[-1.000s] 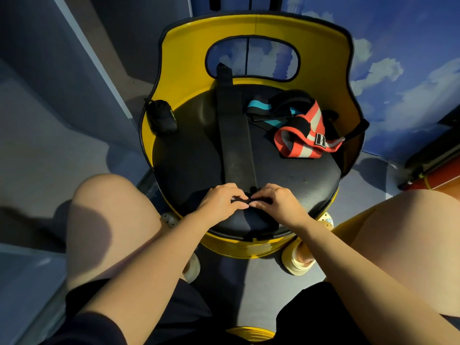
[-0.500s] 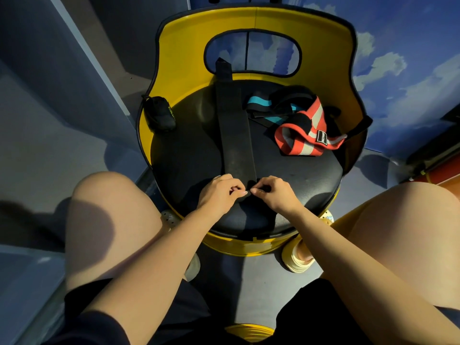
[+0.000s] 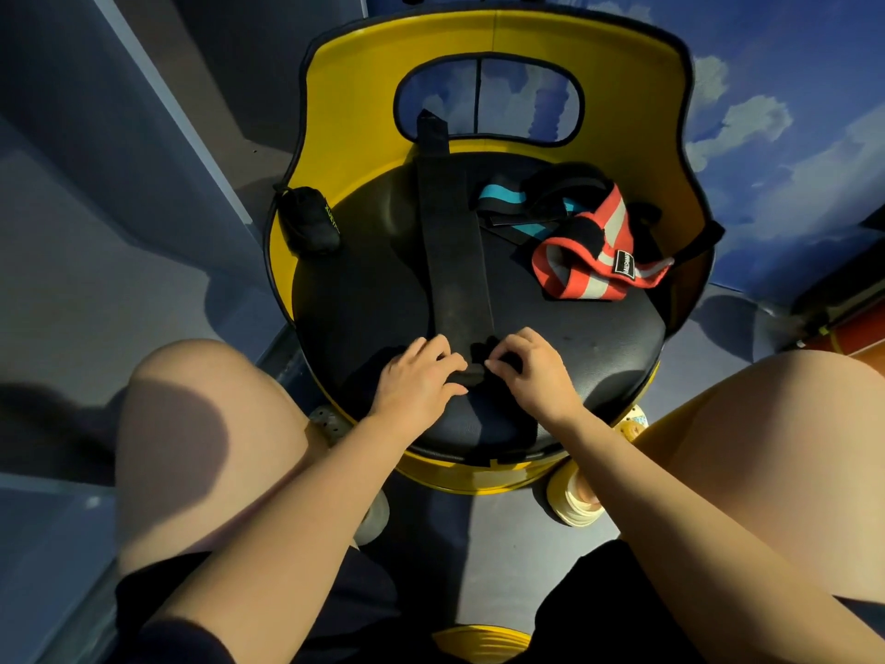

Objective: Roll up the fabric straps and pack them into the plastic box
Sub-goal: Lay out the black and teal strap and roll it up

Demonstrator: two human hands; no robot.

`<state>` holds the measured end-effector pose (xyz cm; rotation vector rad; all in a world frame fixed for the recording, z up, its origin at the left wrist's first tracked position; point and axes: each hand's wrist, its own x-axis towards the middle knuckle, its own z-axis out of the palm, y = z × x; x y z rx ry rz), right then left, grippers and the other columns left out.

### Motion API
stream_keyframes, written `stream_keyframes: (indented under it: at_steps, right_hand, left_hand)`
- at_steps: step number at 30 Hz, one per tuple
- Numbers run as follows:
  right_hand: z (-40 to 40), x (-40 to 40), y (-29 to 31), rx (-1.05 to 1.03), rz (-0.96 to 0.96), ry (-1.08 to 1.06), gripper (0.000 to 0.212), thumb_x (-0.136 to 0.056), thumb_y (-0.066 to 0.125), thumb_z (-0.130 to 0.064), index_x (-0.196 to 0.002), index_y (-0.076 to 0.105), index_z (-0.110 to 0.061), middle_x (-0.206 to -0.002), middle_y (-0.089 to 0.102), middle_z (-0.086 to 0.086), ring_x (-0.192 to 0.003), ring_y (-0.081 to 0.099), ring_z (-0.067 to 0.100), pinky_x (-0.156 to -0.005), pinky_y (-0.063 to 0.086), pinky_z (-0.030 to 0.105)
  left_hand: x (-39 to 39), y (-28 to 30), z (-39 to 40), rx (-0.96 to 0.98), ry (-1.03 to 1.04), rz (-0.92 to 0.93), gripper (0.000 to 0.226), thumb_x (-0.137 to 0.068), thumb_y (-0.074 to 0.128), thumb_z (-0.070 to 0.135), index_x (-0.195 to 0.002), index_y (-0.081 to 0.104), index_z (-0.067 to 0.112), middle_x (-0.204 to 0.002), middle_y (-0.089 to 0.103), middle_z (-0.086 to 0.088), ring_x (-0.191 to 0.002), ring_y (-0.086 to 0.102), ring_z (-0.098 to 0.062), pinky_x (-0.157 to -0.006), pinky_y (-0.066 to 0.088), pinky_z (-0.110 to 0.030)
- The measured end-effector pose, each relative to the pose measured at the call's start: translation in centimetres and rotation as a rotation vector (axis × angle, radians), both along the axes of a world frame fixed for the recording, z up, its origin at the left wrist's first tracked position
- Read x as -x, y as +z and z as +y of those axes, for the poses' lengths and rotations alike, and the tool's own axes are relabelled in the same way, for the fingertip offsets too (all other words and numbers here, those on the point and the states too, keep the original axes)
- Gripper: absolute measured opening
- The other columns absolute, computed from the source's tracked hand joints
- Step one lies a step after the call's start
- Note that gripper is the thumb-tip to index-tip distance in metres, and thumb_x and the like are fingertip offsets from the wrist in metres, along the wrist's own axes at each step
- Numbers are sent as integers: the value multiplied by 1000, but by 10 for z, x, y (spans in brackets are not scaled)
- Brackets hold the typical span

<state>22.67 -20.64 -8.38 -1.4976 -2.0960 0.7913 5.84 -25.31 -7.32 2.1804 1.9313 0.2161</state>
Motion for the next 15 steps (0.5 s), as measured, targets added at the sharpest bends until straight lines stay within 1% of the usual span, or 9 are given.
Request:
stream_keyframes:
  at_steps: [1,2,3,5,8,10,12,13,15]
  right_hand:
    - [-1,-1,-1,-92,-41,67,10,-84,68,-19,-88,67,-11,-89,57,2,-86,57,22,-76,45,37]
    - [-2,-2,-1,-165,-80,131,12,-82,69,-20,-89,67,-11,-88,60,3,-83,58,24,-74,48,40]
    - [-2,-4,-1,-213,-125,193,17,-80,71,-24,-90,67,-11,-88,61,4,-81,58,25,-72,48,40]
    - [1,-9,0,-301,-258,282,28,-74,76,-31,-94,66,-12,-92,62,4,-83,58,25,-76,44,36]
    - [5,-11,-1,-425,-420,341,32,-71,78,-29,-96,65,-14,-94,63,3,-89,60,26,-85,34,31]
    - [6,-9,-1,-442,-442,353,30,-72,76,-28,-97,65,-14,-91,64,3,-86,61,25,-84,34,31]
    - [8,-7,-1,-396,-413,359,27,-76,73,-25,-99,66,-12,-89,64,4,-81,61,27,-75,41,35]
    - [9,-7,0,-361,-392,359,26,-78,71,-24,-100,66,-11,-90,64,6,-80,61,28,-70,44,36]
    - [11,-5,3,-289,-350,361,27,-81,68,-22,-103,66,-8,-92,64,9,-82,61,31,-70,47,38]
  left_hand:
    - [0,1,2,18,14,-29,33,-90,55,41,-120,57,26,-117,47,6,-112,44,-15,-84,44,-33]
    - [2,3,4,41,26,-54,33,-90,56,41,-119,58,27,-117,48,8,-112,44,-14,-84,45,-33]
    - [3,5,6,67,36,-76,32,-89,57,42,-118,58,28,-116,49,9,-111,45,-14,-84,44,-33]
    - [6,7,12,129,58,-121,31,-89,57,42,-117,59,29,-116,50,9,-108,48,-16,-84,42,-31]
    - [7,8,16,207,114,-220,29,-89,58,40,-115,60,27,-112,48,8,-99,55,-21,-81,42,-32]
    - [6,6,16,228,144,-266,29,-90,58,38,-115,60,25,-110,47,6,-99,54,-23,-82,41,-32]
    - [7,6,16,230,162,-295,29,-90,58,38,-116,60,25,-111,48,4,-100,54,-23,-85,42,-33]
    - [7,7,16,227,169,-298,30,-91,56,39,-117,60,26,-112,48,3,-101,54,-23,-86,42,-34]
    - [9,8,17,214,164,-245,32,-92,51,44,-120,58,30,-115,49,5,-103,55,-22,-86,42,-35]
